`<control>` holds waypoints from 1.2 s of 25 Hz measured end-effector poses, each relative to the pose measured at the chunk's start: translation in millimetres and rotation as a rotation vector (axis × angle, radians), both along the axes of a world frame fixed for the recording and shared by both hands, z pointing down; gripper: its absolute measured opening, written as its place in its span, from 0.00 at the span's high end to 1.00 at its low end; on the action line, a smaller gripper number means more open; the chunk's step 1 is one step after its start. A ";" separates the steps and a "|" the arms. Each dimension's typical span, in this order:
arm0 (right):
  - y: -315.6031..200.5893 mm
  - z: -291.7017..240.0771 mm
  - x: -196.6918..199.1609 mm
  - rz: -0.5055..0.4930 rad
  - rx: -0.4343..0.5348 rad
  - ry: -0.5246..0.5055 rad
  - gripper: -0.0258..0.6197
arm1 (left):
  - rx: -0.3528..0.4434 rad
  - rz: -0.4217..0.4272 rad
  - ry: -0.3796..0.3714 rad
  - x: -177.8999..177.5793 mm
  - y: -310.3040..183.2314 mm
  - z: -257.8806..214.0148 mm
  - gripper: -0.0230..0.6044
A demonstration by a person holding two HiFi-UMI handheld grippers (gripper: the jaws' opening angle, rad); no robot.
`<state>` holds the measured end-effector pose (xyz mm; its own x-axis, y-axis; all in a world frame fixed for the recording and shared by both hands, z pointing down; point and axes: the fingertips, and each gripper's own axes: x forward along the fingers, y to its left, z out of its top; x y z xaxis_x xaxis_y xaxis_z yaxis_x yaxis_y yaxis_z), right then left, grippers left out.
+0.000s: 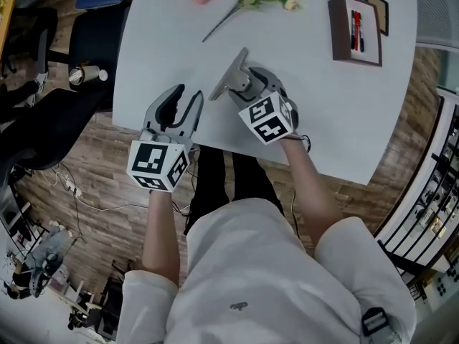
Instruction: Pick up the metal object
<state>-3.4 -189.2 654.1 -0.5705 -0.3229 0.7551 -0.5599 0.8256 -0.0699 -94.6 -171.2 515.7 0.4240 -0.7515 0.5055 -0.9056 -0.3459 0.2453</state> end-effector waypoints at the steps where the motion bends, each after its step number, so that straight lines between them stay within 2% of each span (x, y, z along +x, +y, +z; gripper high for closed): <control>1: -0.1 1.6 -0.4 -0.004 -0.006 0.002 0.47 | -0.005 -0.004 0.001 -0.9 0.9 0.8 0.70; 15: -0.7 20.9 -13.8 -0.060 -0.017 0.053 0.50 | -0.023 -0.028 -0.009 -15.3 -1.5 8.1 0.70; 30: -0.1 21.9 -14.8 -0.045 -0.038 0.042 0.52 | -0.023 -0.059 -0.002 -25.7 0.9 9.6 0.70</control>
<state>-18.3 -189.3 676.0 -0.5514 -0.2684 0.7899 -0.5250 0.8475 -0.0785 -120.3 -170.4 525.3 0.3783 -0.7634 0.5236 -0.9247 -0.2860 0.2510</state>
